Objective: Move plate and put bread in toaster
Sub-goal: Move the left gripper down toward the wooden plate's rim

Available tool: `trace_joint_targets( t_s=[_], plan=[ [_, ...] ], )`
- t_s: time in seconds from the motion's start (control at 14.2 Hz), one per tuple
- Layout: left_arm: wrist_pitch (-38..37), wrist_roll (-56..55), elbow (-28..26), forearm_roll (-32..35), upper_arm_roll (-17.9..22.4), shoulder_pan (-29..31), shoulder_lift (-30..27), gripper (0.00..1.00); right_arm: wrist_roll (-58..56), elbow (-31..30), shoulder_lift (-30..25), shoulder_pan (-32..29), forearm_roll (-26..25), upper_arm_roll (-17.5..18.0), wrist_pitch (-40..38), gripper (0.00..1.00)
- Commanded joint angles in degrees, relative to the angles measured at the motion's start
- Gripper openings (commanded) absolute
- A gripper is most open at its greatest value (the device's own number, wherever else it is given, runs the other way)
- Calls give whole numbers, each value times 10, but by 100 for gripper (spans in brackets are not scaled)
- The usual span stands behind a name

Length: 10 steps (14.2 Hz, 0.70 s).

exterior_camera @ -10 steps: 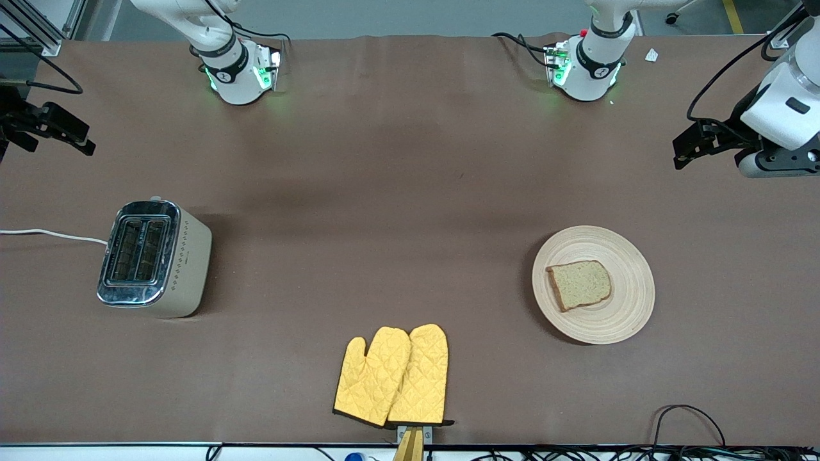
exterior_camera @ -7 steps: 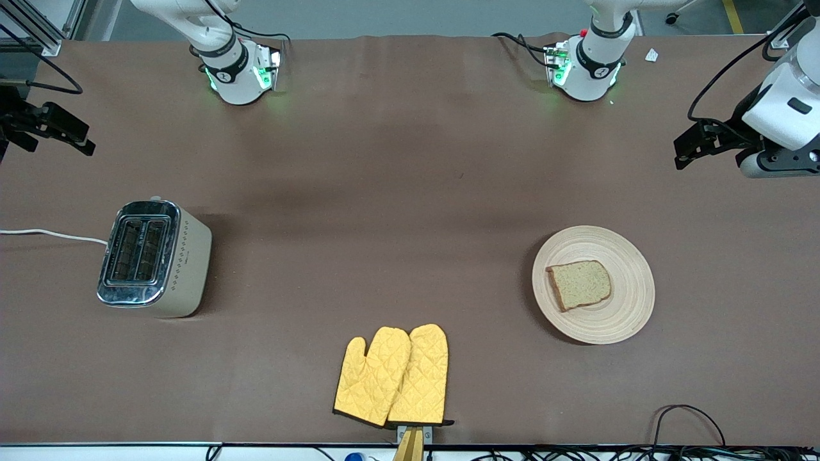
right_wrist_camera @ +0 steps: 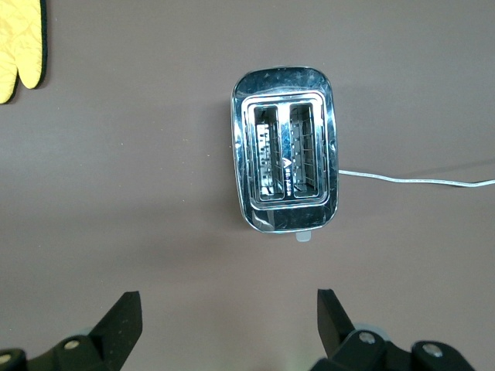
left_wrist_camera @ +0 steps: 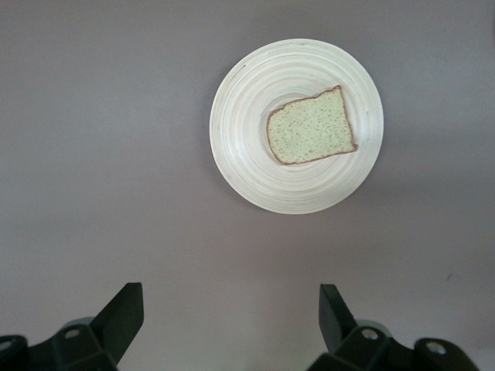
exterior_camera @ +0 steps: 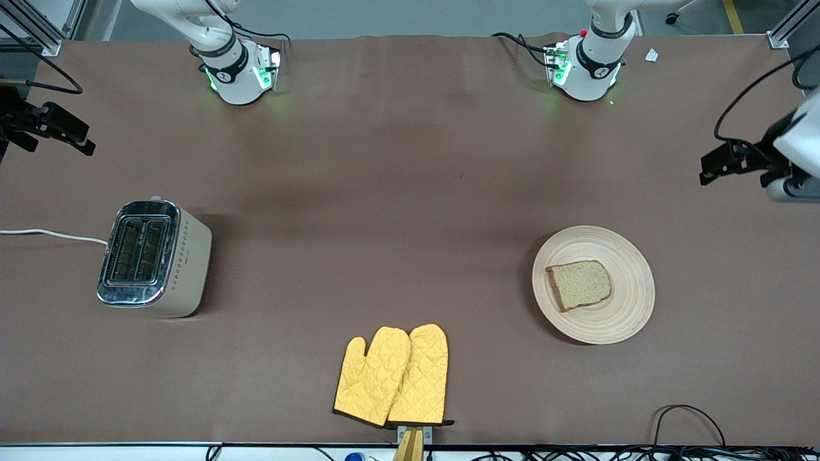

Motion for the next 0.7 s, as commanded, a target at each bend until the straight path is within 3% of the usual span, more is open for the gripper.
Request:
trace_joint_targets(
  t_s=[0.0, 0.21, 0.63],
  plan=[
    [16, 16, 33, -34, 1, 36, 52, 100, -8, -6, -8, -10, 9, 6, 0, 100],
    [52, 21, 33, -130, 1, 98, 120, 100, -8, -6, -8, -10, 9, 6, -1, 100],
    [133, 87, 33, -255, 1, 155, 259, 99, -8, -6, -8, -10, 9, 6, -1, 100]
  ],
)
